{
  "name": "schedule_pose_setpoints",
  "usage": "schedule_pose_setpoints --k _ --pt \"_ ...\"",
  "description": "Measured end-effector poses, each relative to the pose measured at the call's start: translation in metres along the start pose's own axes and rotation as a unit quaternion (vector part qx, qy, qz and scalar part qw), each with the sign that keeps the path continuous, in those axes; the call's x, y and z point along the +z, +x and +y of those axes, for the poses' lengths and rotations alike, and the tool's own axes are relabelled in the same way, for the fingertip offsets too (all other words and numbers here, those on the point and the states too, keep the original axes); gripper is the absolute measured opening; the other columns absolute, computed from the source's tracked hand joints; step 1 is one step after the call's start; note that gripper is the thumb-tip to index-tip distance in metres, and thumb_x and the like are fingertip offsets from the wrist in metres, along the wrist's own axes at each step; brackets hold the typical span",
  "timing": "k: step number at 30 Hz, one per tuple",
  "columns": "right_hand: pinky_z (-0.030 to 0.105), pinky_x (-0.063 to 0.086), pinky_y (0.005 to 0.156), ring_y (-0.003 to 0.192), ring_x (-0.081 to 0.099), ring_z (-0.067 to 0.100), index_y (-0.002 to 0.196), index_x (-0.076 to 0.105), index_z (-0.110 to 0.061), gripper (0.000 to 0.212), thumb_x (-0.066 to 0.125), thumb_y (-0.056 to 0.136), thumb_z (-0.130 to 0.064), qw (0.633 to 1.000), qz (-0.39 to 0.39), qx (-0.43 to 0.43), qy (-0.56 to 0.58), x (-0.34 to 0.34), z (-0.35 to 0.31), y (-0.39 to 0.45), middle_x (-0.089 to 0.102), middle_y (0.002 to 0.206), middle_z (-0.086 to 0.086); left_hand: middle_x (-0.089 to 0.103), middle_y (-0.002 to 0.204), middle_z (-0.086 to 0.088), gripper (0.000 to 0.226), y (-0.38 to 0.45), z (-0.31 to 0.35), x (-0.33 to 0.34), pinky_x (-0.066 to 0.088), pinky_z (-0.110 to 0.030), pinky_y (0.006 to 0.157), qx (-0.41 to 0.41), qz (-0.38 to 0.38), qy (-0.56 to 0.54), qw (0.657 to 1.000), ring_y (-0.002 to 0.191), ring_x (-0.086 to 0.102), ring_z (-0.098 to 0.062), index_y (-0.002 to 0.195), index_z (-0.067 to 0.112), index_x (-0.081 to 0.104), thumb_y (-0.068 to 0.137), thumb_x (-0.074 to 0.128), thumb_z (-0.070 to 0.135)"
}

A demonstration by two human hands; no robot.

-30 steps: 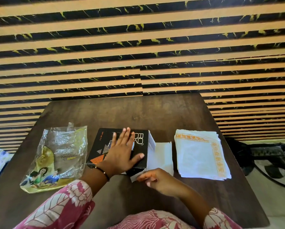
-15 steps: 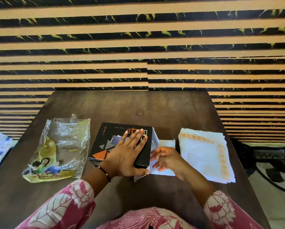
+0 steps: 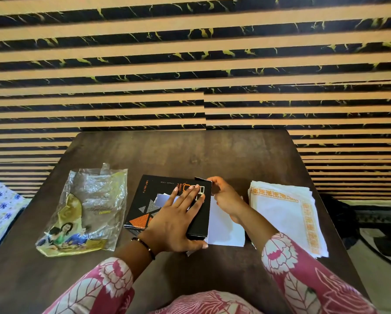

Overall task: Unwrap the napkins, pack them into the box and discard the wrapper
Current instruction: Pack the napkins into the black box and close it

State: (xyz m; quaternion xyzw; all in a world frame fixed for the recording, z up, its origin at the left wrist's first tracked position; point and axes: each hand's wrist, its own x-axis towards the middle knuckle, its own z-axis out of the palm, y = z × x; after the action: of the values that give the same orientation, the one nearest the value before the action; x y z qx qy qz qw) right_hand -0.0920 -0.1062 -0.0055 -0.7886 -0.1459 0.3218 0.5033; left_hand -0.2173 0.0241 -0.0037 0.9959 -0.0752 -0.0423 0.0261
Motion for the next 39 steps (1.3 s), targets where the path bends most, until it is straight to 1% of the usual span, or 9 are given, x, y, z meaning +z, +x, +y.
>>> schedule_pose_setpoints --k 4,11,18,23,27,31,35,37,39 --pt "0.029 0.045 0.081 0.102 0.052 0.020 0.122 0.039 -0.023 0.038 0.044 0.091 -0.003 0.991 0.015 -0.049 -0.125 0.009 0.008 0.005 0.052 0.122 0.009 -0.007 0.156 -0.007 0.107 0.001 0.000 -0.001 -0.010 -0.044 0.115 -0.006 0.008 -0.003 1.000 0.142 -0.016 -0.016 0.148 0.017 0.002 0.069 0.039 0.079" --pt "0.037 0.046 0.092 0.116 0.052 0.027 0.134 0.036 -0.023 0.050 0.041 0.090 0.000 0.989 -0.016 -0.049 -0.137 -0.015 0.009 -0.003 0.049 0.135 0.009 -0.008 0.157 -0.005 0.107 0.003 0.000 -0.002 -0.009 -0.043 0.117 -0.011 0.002 0.000 1.000 0.143 -0.014 -0.016 0.147 0.018 0.001 0.068 0.032 0.084" --pt "0.022 0.035 0.098 0.124 0.049 0.020 0.122 0.056 -0.019 0.031 0.054 0.091 -0.014 0.968 0.127 -0.070 -0.204 -0.070 0.041 -0.059 0.055 0.132 0.000 -0.023 0.151 0.002 0.110 0.004 -0.001 -0.002 -0.019 -0.038 0.112 -0.017 -0.009 0.000 1.000 0.139 -0.024 -0.016 0.146 0.024 -0.010 0.062 0.021 0.088" --pt "0.037 0.008 0.118 0.145 0.013 0.017 0.145 0.014 -0.031 0.079 0.059 0.082 -0.049 0.911 0.092 -0.010 -0.403 -0.079 0.080 -0.096 0.011 0.157 -0.010 -0.019 0.153 0.003 0.110 0.004 -0.002 -0.001 -0.023 -0.033 0.112 -0.017 0.006 -0.021 1.000 0.135 -0.027 -0.011 0.146 0.024 -0.007 0.062 0.025 0.088" --pt "0.039 -0.020 0.107 0.143 -0.021 0.021 0.137 -0.029 -0.036 0.101 0.054 0.082 -0.055 0.834 0.059 -0.047 -0.546 -0.077 0.108 -0.098 -0.034 0.144 -0.012 -0.022 0.150 0.006 0.111 0.004 -0.002 -0.003 -0.020 -0.034 0.112 -0.019 0.003 -0.021 1.000 0.134 -0.027 -0.009 0.146 0.024 -0.006 0.061 0.026 0.088" --pt "0.041 -0.011 0.110 0.138 -0.018 0.021 0.146 -0.011 -0.025 0.098 0.058 0.082 -0.051 0.819 0.080 -0.054 -0.566 -0.079 0.111 -0.094 -0.020 0.152 -0.005 -0.022 0.149 0.006 0.110 0.004 -0.001 -0.005 -0.020 -0.034 0.110 -0.019 0.003 -0.023 1.000 0.134 -0.025 -0.010 0.146 0.025 -0.005 0.062 0.026 0.087" --pt "0.045 0.013 0.114 0.124 0.049 0.034 0.133 0.038 -0.016 0.106 0.083 0.045 -0.054 0.775 0.094 -0.084 -0.619 -0.080 0.120 -0.090 0.057 0.134 0.009 -0.022 0.149 0.007 0.109 0.002 -0.001 -0.005 -0.020 -0.034 0.111 -0.021 -0.001 -0.025 0.999 0.133 -0.027 -0.009 0.147 0.025 -0.005 0.064 0.030 0.086" --pt "0.045 0.011 0.111 0.113 0.059 0.038 0.127 0.042 -0.013 0.104 0.087 0.041 -0.048 0.767 0.104 -0.080 -0.628 -0.081 0.126 -0.087 0.061 0.127 0.013 -0.019 0.151 0.006 0.109 0.002 -0.001 -0.005 -0.020 -0.034 0.111 -0.021 0.000 -0.029 0.999 0.133 -0.026 -0.008 0.147 0.025 -0.004 0.063 0.030 0.086" --pt "0.052 0.031 0.107 0.112 0.059 0.041 0.127 0.044 -0.012 0.105 0.090 0.038 -0.041 0.761 0.096 -0.072 -0.637 -0.077 0.124 -0.085 0.061 0.127 0.015 -0.014 0.155 0.003 0.109 0.001 0.000 -0.005 -0.018 -0.035 0.112 -0.018 0.002 -0.031 0.999 0.134 -0.023 -0.008 0.147 0.025 -0.002 0.062 0.028 0.086"
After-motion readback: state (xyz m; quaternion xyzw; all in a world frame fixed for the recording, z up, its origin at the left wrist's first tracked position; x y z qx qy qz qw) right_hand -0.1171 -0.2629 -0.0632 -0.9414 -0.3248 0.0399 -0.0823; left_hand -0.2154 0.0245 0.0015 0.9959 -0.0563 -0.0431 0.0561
